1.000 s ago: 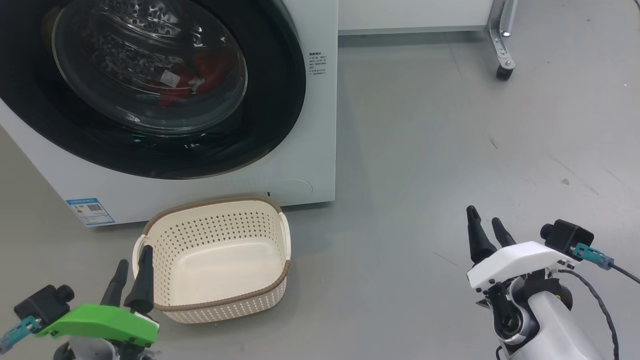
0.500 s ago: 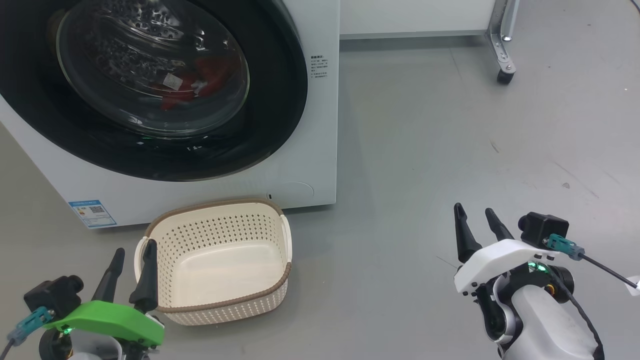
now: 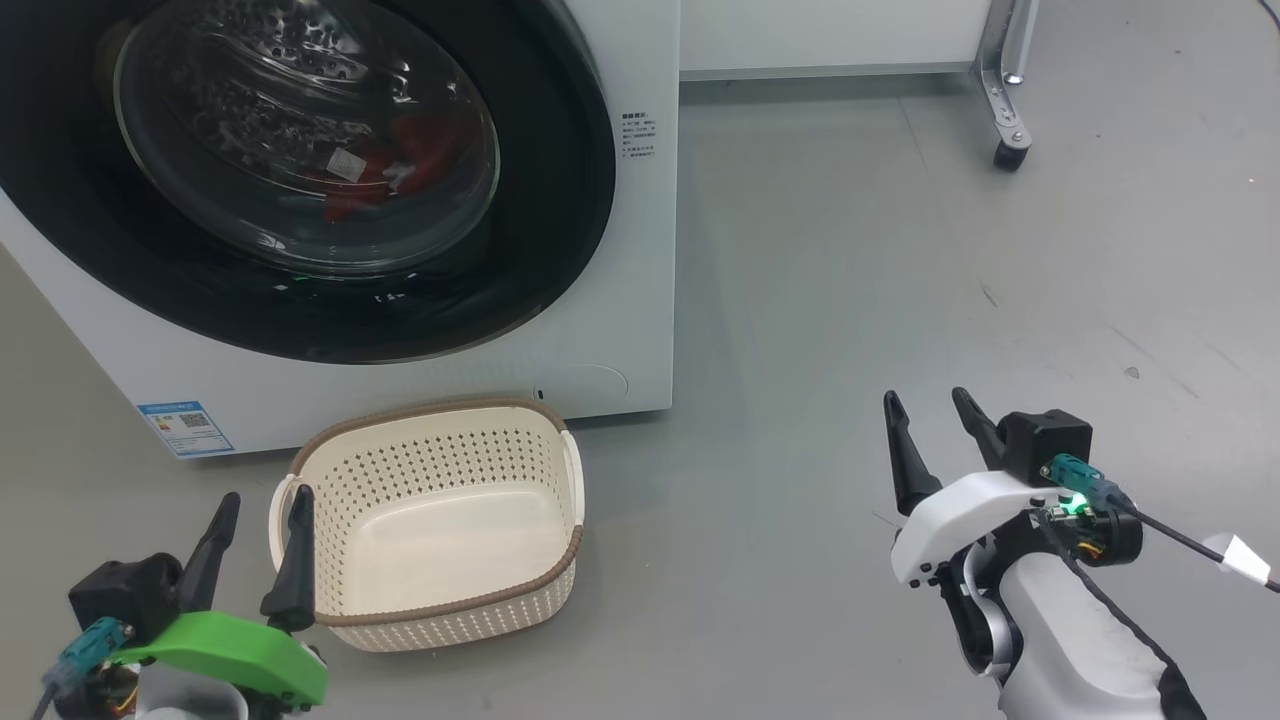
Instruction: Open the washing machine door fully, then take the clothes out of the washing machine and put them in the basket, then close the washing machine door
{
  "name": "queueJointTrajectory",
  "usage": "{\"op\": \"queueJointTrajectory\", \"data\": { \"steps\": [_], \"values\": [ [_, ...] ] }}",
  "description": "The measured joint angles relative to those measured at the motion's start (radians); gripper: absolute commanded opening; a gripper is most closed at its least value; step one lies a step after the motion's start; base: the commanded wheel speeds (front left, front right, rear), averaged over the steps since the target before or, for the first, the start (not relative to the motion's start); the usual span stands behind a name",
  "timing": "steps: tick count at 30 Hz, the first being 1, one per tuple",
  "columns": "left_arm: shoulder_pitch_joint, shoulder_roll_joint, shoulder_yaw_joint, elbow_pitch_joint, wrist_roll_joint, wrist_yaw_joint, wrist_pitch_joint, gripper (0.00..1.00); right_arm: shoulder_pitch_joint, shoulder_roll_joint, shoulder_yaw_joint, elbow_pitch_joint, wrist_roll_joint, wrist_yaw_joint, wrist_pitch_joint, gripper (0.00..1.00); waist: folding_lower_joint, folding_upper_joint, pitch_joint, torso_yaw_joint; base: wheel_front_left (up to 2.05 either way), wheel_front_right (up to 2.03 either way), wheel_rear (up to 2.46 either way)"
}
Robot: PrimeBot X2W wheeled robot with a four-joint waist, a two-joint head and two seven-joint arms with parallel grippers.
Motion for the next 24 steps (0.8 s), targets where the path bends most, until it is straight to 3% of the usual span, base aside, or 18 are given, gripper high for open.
{"op": "queueJointTrajectory", "data": {
  "steps": [11, 24],
  "values": [
    [-0.002, -0.001, 0.027, 0.02, 0.146, 0.0, -0.042, 1.0, -0.048, -0.014, 0.044, 0.025, -0.142, -0.027, -0.037, 1.0, 0.0, 0.0, -0.001, 0.002, 0.0, 0.0, 0.0],
    [-0.002, -0.02, 0.131, 0.048, 0.196, 0.011, -0.042, 1.0, -0.05, -0.014, -0.02, 0.021, -0.147, -0.069, -0.037, 1.0, 0.0, 0.0, -0.002, 0.004, 0.0, 0.0, 0.0]
  ]
}}
